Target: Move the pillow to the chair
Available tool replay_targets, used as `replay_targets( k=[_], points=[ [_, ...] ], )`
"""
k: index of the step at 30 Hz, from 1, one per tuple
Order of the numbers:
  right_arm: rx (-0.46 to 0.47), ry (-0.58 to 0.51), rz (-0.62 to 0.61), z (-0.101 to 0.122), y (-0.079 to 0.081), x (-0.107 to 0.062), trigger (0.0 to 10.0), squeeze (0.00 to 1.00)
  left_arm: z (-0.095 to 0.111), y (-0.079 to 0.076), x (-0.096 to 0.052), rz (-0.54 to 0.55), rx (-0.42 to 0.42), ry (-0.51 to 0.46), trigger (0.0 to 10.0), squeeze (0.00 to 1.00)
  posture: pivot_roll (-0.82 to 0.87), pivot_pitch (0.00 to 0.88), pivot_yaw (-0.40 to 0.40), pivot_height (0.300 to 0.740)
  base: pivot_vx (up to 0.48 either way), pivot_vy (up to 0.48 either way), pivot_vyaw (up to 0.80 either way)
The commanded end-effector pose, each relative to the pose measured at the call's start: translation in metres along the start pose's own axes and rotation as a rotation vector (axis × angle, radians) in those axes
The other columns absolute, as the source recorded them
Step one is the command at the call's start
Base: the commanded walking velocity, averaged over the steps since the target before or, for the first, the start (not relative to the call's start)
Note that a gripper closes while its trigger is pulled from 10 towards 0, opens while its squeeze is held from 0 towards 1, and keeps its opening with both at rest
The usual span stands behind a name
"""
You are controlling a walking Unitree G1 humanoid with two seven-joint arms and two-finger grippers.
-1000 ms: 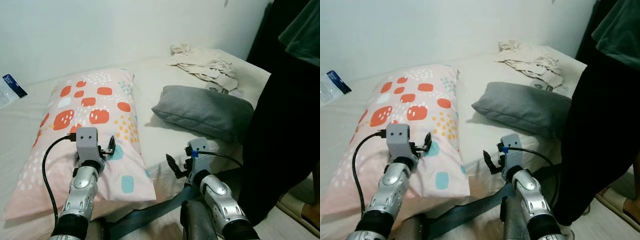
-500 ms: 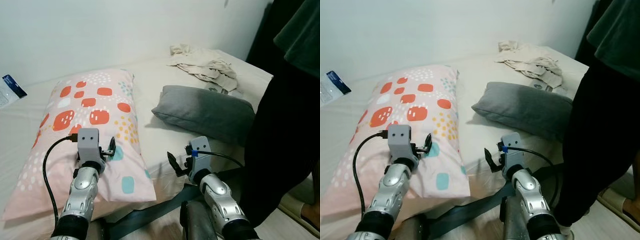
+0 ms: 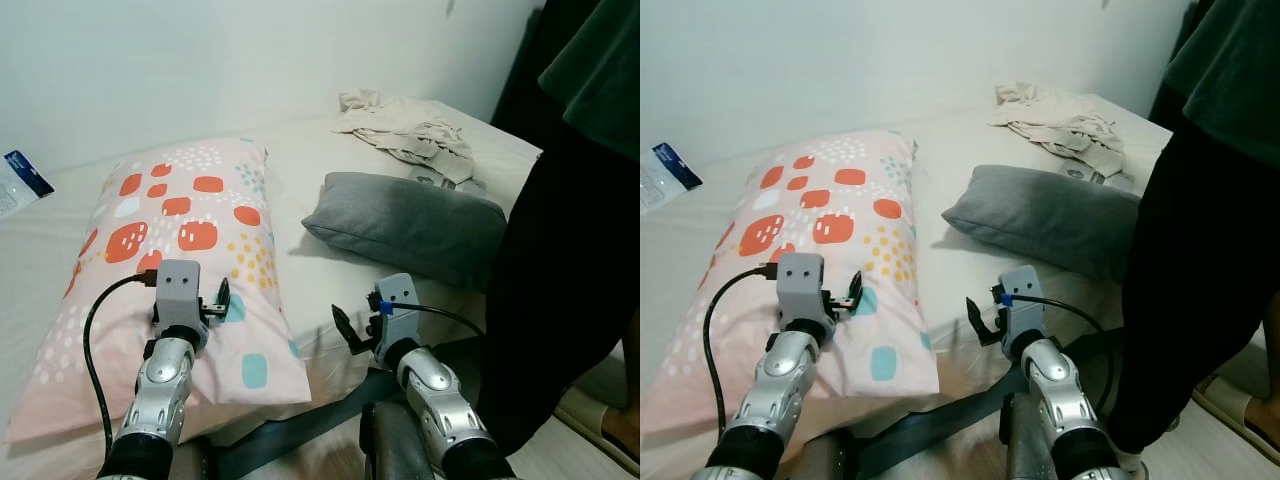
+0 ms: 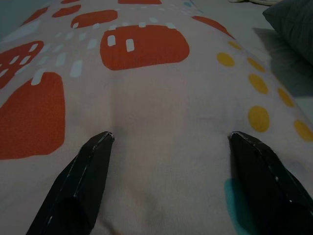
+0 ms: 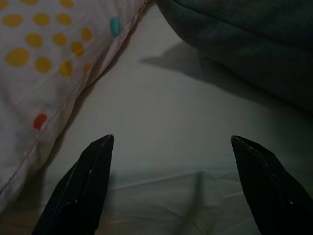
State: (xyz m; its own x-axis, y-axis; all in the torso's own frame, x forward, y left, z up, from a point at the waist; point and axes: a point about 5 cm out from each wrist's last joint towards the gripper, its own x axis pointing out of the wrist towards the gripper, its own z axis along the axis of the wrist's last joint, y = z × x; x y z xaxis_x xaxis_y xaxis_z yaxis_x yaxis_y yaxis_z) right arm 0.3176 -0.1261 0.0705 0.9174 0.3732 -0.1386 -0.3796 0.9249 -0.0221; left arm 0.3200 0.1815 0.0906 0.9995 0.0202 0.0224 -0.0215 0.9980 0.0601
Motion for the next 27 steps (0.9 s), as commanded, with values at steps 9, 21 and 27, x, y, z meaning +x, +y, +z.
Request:
replay_targets(
  k=[9,21,27],
  points=[
    [-0.005,-0.007,0.007,0.0016,0.0008,0.0025,10.0,0.00,-0.0117,0.0028,-0.0057,-0.004,0.041,0.052,10.0,0.00,-0.04,0.078,-0.029,0.556,0.000,0.000,0.00],
    [-0.010,-0.008,0.018,0.0022,0.0016,0.0033,10.0,0.00,-0.0147,0.0009,-0.0073,-0.009,0.046,0.059,10.0,0.00,-0.05,0.081,-0.028,0.556,0.000,0.000,0.00],
    [-0.010,-0.002,0.016,0.0008,0.0000,0.0021,10.0,0.00,-0.0147,-0.0003,-0.0076,-0.013,0.050,0.060,10.0,0.00,-0.05,0.088,-0.028,0.556,0.000,0.000,0.00]
  ],
)
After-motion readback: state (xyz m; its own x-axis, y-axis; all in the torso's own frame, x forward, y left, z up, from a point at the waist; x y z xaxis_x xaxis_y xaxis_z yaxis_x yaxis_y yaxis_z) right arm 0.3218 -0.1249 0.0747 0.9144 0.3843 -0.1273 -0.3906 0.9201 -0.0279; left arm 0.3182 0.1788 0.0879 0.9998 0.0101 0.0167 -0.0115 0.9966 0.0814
